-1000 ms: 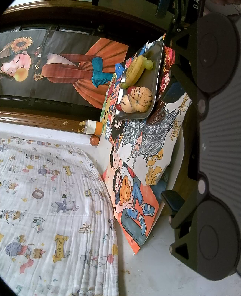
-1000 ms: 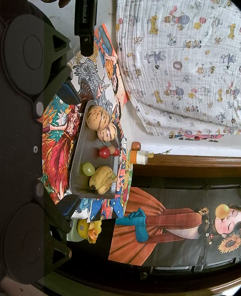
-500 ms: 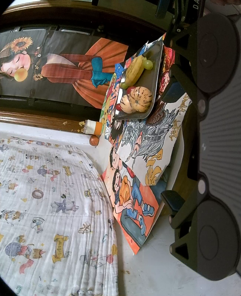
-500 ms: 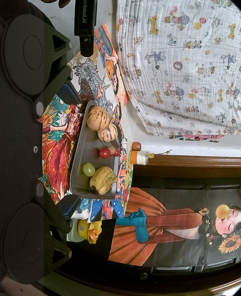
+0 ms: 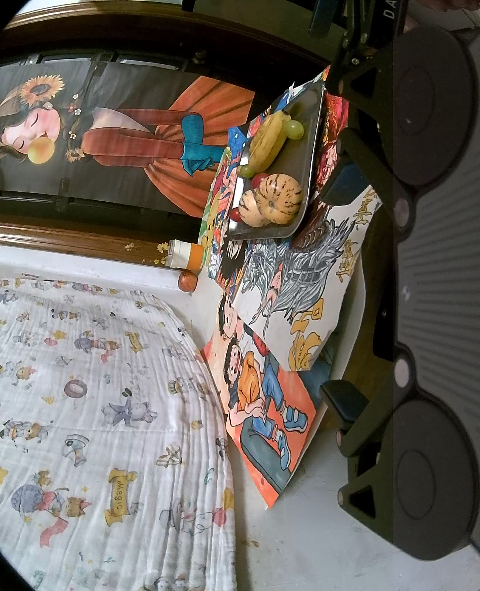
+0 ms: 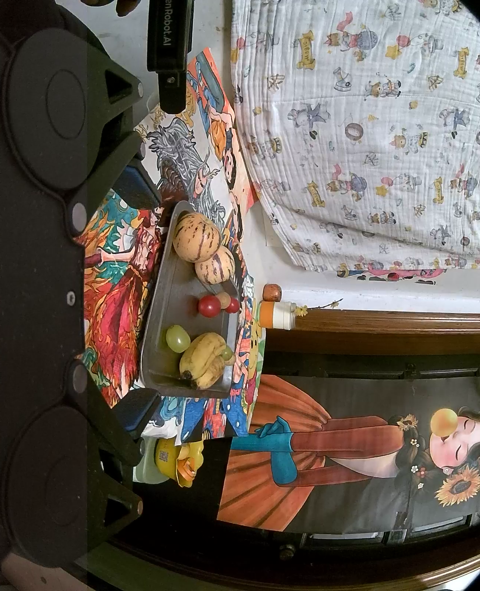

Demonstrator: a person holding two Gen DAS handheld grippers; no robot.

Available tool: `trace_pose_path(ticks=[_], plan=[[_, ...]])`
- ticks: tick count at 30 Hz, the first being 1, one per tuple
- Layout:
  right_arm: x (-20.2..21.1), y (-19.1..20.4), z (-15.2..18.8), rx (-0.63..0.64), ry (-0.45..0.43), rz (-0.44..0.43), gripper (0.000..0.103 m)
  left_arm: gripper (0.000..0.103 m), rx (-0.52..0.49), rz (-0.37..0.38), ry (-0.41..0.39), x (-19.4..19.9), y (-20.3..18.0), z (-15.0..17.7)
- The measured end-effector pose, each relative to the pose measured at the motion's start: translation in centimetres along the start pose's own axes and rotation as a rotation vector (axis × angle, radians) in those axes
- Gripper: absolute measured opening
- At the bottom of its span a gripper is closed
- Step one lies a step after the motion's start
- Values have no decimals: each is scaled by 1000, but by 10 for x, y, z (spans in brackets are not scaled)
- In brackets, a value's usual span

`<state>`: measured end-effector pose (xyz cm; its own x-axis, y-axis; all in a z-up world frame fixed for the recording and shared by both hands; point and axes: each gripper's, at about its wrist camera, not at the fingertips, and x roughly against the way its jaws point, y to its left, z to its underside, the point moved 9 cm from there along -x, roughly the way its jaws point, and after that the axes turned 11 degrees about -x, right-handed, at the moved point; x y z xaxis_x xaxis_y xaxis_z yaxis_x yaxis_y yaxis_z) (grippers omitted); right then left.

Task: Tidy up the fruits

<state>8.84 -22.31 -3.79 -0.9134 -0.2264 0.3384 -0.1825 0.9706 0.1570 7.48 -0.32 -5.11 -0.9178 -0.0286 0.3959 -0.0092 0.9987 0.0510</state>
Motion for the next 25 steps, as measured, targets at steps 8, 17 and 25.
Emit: trace_pose_path(ticks=[8,17,25], plan=[[0,0,0,-1,1,0,103,103,2,-8,22,0,0,2],[0,0,1,-1,1,0,103,103,0,-34,28,2,2,2],[0,0,1,-1,1,0,103,103,0,-33,28,2,3,2]])
